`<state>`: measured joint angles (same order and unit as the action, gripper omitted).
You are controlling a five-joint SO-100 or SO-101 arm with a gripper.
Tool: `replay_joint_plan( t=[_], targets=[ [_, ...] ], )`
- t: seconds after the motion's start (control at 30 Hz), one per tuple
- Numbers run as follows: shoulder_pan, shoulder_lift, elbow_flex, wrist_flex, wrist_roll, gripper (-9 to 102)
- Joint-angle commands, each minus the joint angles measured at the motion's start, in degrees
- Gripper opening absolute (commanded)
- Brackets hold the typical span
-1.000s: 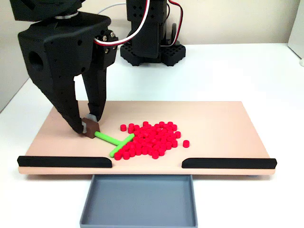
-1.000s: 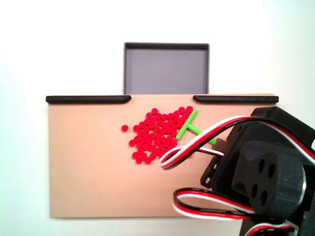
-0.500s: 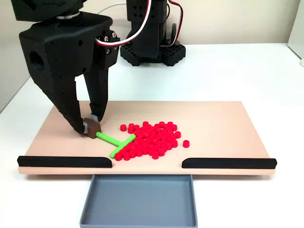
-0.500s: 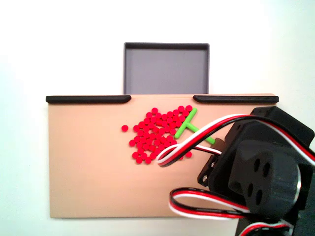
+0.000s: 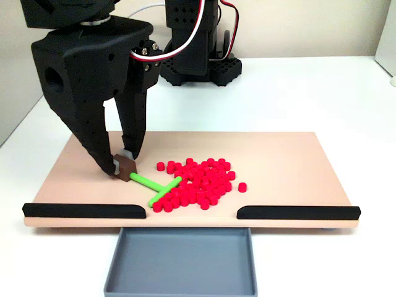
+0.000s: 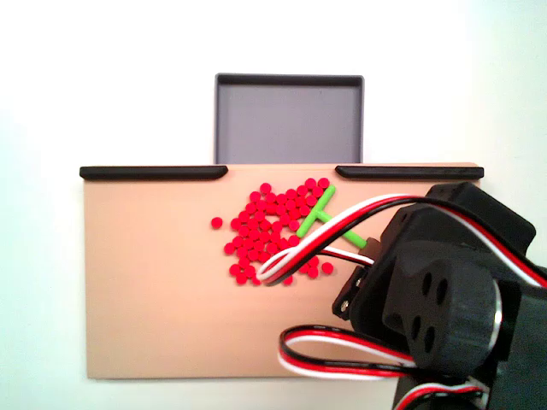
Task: Push granules from right to the grey container
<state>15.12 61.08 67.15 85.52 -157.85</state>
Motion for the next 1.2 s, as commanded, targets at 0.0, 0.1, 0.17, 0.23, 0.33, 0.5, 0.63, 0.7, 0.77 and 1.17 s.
replay_joint_plan(
  t=[0.0,0.1,0.17,0.23,0.33,0.5,0.63,0.7,0.77,1.17],
  targets=[
    [-0.44,0.97,-0.88,-0.18,0.26,0],
    [-0.44,0.97,-0.88,-0.18,0.26,0],
    [-0.35,1.05,-0.88,-0.18,0.26,0],
    [-0.09,1.49,-0.88,-0.09,-0.26,0],
    [0.62,2.99,-0.79,0.44,-1.32,0],
    [2.02,5.62,-0.18,0.53,-4.48,0],
    [2.90,7.82,0.00,0.62,-6.59,0],
    [3.08,9.05,0.00,0.62,-6.94,0],
    [2.99,10.63,0.00,1.49,-5.54,0],
    [-3.87,27.69,13.18,3.60,28.74,0]
  ],
)
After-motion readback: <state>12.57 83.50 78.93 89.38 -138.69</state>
